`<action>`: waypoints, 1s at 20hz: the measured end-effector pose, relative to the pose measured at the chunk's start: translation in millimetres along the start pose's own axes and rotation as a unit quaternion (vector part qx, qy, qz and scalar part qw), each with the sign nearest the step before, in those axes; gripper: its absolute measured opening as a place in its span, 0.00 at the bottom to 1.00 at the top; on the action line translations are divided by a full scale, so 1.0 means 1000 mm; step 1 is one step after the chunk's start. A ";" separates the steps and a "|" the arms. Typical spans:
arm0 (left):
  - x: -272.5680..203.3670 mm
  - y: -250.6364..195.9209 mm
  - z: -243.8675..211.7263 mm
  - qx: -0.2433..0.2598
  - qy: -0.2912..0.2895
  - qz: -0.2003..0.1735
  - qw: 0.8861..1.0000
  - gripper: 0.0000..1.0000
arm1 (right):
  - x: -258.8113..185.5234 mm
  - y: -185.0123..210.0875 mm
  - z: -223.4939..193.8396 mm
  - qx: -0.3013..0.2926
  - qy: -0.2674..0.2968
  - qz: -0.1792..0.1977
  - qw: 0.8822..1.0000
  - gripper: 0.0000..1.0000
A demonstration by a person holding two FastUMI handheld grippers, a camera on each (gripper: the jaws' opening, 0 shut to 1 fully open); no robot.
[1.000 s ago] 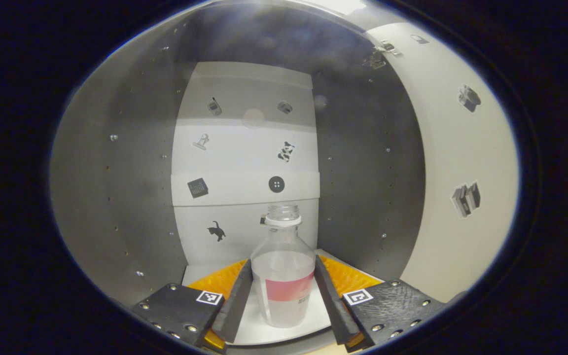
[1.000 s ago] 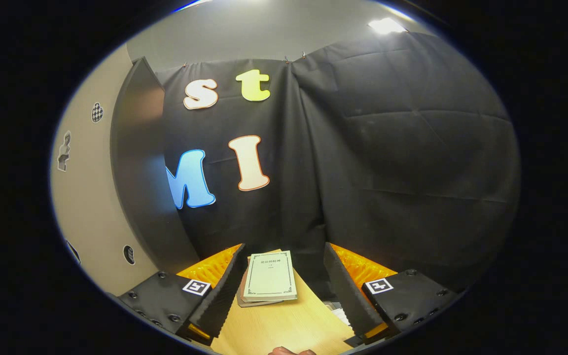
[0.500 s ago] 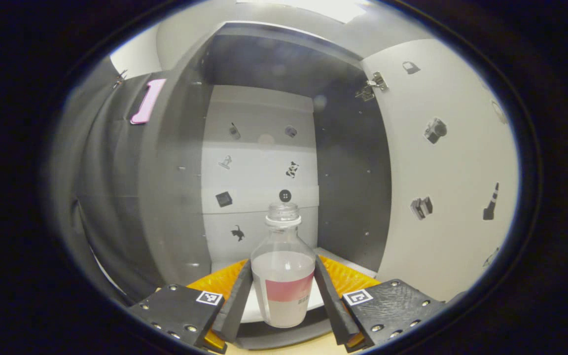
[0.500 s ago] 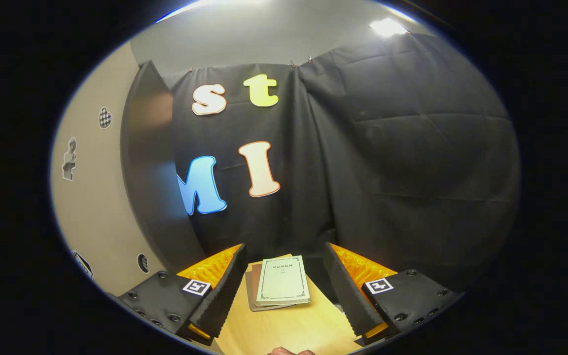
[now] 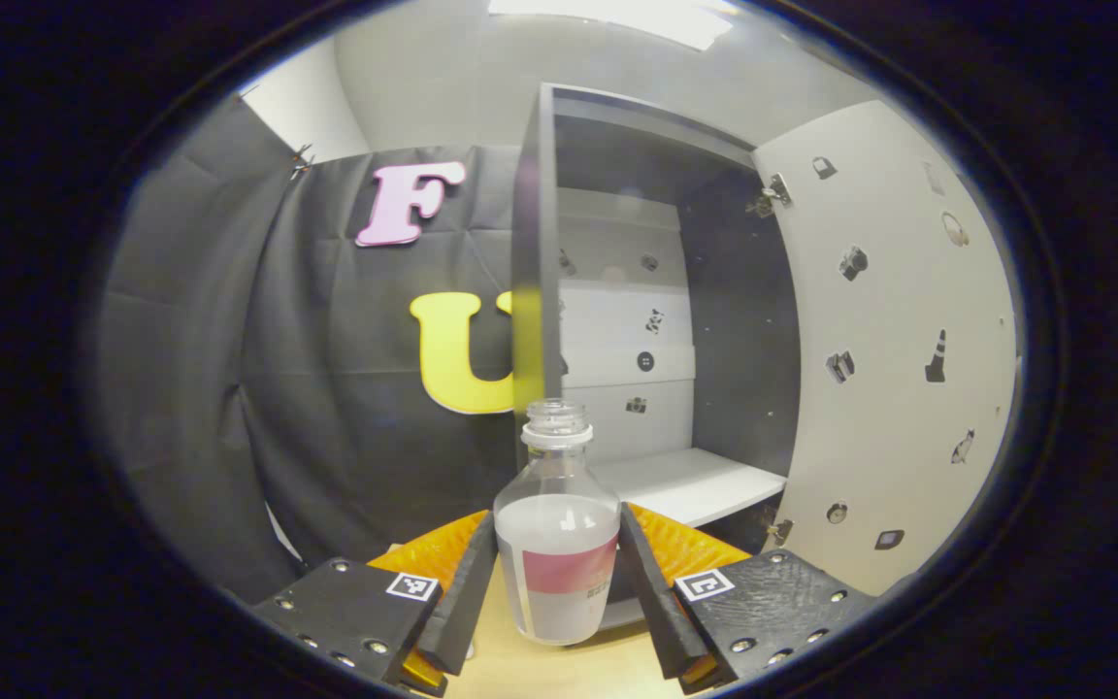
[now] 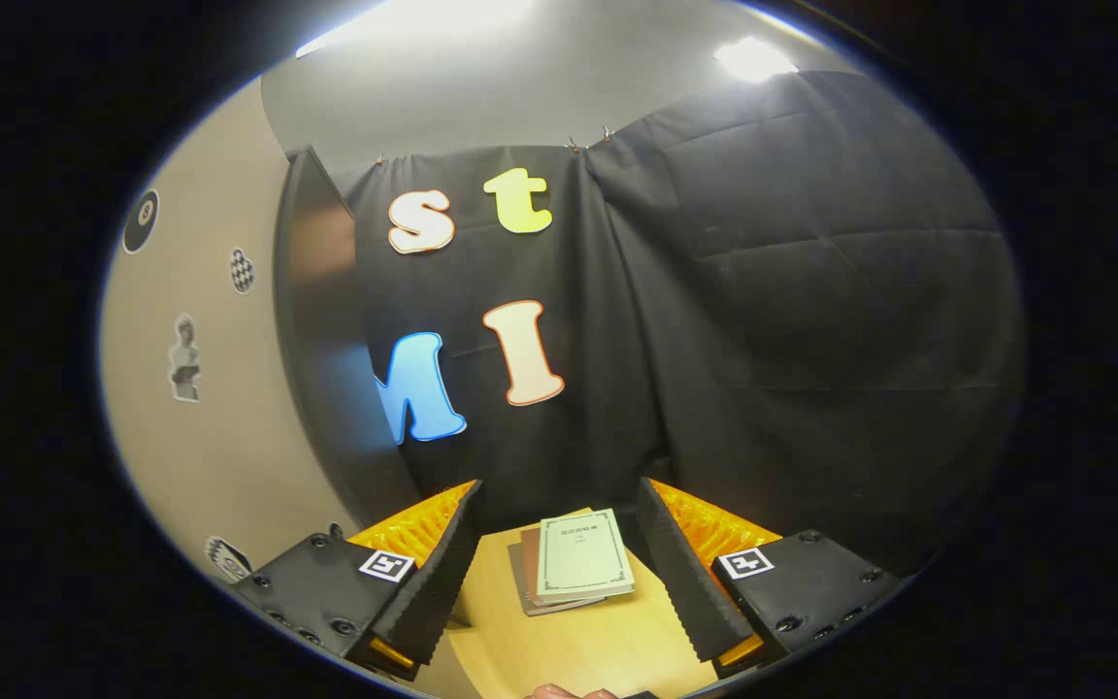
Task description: Open the cabinet door with the right hand, grasp the bottle in the cabinet with the left hand and place it on the coaster, then close the cabinet door with the right hand.
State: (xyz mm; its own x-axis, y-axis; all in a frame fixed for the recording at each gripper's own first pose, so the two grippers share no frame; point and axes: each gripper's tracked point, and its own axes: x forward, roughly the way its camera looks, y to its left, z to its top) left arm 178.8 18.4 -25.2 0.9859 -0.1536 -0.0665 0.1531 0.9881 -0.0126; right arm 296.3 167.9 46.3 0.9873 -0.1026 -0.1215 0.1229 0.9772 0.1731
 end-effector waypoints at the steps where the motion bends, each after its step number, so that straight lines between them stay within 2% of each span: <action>1: -0.010 0.010 -0.006 -0.005 -0.002 0.006 1.000 0.73 | -0.005 0.004 0.002 0.003 -0.003 0.006 1.000 0.98; 5: -0.042 0.040 -0.037 -0.010 -0.006 0.028 1.000 0.74 | -0.025 0.010 0.003 -0.017 0.003 0.002 1.000 0.98; 8: -0.047 0.049 -0.072 -0.029 -0.001 0.029 0.999 0.74 | -0.039 0.030 0.005 -0.014 0.014 0.024 1.000 0.98; 12: -0.054 0.058 -0.124 -0.035 0.002 0.038 0.999 0.72 | -0.051 0.032 0.013 -0.033 0.013 0.023 0.999 0.98; 17: -0.056 0.050 -0.195 -0.009 0.024 0.042 0.999 0.73 | -0.057 0.013 0.011 -0.010 0.013 -0.001 1.000 0.98; 20: -0.062 0.053 -0.245 -0.035 0.035 0.065 0.997 0.74 | -0.057 -0.008 0.010 -0.001 -0.003 -0.037 0.999 0.98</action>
State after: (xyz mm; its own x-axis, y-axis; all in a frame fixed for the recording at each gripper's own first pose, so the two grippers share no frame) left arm 109.5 79.8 -265.9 0.9895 -0.0271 -0.1419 0.0176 0.9975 -0.0679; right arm 240.2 163.6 61.5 0.9763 -0.1748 -0.1274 0.1944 0.9674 0.1621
